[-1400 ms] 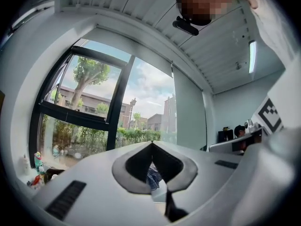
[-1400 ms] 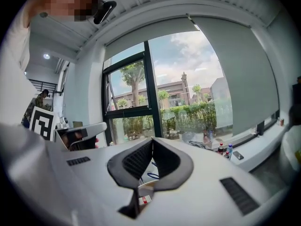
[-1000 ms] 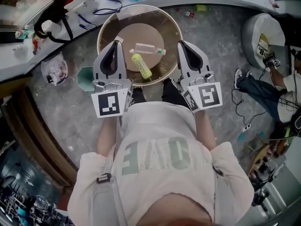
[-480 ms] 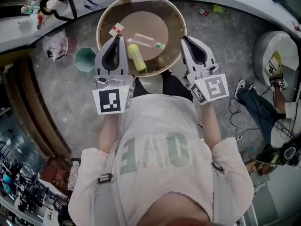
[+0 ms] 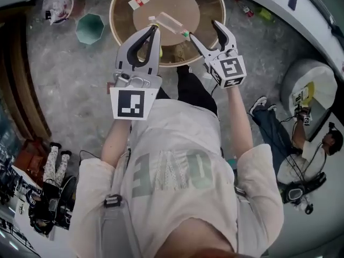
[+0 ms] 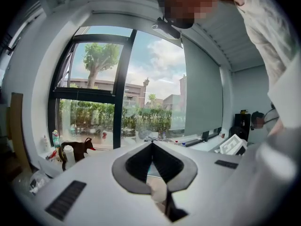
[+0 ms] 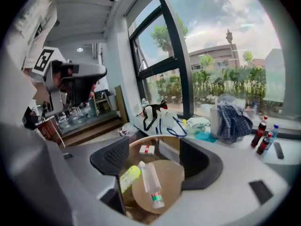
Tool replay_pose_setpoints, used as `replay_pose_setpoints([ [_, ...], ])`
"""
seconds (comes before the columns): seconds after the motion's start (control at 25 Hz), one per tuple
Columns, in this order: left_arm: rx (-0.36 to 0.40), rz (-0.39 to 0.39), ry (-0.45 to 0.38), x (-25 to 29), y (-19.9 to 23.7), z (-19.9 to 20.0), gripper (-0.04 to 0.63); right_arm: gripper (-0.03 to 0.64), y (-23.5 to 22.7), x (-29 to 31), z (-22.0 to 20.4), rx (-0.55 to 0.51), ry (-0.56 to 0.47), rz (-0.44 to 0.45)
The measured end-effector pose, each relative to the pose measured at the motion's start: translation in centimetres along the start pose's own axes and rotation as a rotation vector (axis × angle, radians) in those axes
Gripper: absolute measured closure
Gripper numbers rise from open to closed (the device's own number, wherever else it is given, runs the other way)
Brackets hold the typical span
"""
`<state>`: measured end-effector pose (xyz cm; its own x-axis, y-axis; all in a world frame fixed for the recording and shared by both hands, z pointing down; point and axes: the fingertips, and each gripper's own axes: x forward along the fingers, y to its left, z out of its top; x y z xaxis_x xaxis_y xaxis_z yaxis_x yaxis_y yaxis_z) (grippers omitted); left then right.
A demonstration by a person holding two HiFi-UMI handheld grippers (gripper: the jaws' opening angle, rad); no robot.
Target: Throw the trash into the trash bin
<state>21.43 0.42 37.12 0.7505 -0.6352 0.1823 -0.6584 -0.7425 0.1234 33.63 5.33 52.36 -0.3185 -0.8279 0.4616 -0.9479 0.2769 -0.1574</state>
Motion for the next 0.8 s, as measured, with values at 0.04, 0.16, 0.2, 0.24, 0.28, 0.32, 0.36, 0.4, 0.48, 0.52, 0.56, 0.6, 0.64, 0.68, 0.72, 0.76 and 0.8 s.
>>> replay_pose_setpoints([
  [0.04,-0.01,0.004,0.009,0.2,0.4,-0.9,0.583,0.291,-0.1,1.1,-1.9,-0.005,0.042,0.02],
  [0.16,-0.051,0.038,0.018,0.7,1.5,-3.5,0.583,0.291,-0.8,4.0,-8.2,-0.042,0.191,0.055],
  [0.2,-0.066,0.052,0.029,0.6,1.7,-4.5,0.583,0.291,-0.6,4.5,-10.6,-0.058,0.246,0.069],
  [0.24,-0.08,0.062,0.046,0.4,1.9,-5.6,0.583,0.291,-0.3,4.8,-13.0,-0.069,0.299,0.087],
  [0.28,-0.089,0.067,0.064,0.4,2.1,-6.7,0.583,0.291,-0.1,5.3,-15.2,-0.079,0.346,0.103],
  [0.32,-0.095,0.069,0.076,0.5,2.5,-7.6,0.583,0.291,-0.2,5.9,-17.2,-0.087,0.385,0.112],
  [0.36,-0.098,0.07,0.081,0.8,2.8,-8.3,0.583,0.291,-0.5,6.6,-18.9,-0.089,0.418,0.114],
  [0.4,-0.101,0.072,0.082,1.0,3.1,-8.9,0.583,0.291,-0.7,7.2,-20.4,-0.087,0.448,0.111],
  [0.48,-0.101,0.073,0.086,1.0,3.5,-10.0,0.583,0.292,-0.9,8.1,-23.3,-0.084,0.505,0.11],
  [0.52,-0.1,0.074,0.091,0.9,3.6,-10.5,0.583,0.291,-0.6,8.3,-24.5,-0.092,0.533,0.118],
  [0.56,-0.102,0.077,0.096,0.7,3.8,-10.9,0.583,0.292,-0.3,8.5,-25.7,-0.106,0.558,0.13],
  [0.6,-0.107,0.082,0.102,0.5,4.1,-11.4,0.583,0.293,0.1,8.8,-26.7,-0.12,0.583,0.143],
  [0.64,-0.111,0.089,0.108,0.4,4.4,-11.9,0.583,0.293,0.4,9.1,-27.8,-0.13,0.607,0.154],
  [0.68,-0.113,0.096,0.112,0.2,4.7,-12.4,0.583,0.293,0.5,9.4,-28.8,-0.136,0.629,0.159],
  [0.72,-0.112,0.102,0.111,0.1,5.0,-12.8,0.583,0.293,0.5,9.7,-29.7,-0.137,0.647,0.157],
  [0.76,-0.109,0.108,0.107,-0.1,5.3,-13.2,0.583,0.293,0.5,9.9,-30.4,-0.134,0.662,0.149],
  [0.8,-0.106,0.113,0.109,-0.3,5.5,-13.5,0.583,0.293,0.4,10.1,-31.0,-0.127,0.675,0.139],
])
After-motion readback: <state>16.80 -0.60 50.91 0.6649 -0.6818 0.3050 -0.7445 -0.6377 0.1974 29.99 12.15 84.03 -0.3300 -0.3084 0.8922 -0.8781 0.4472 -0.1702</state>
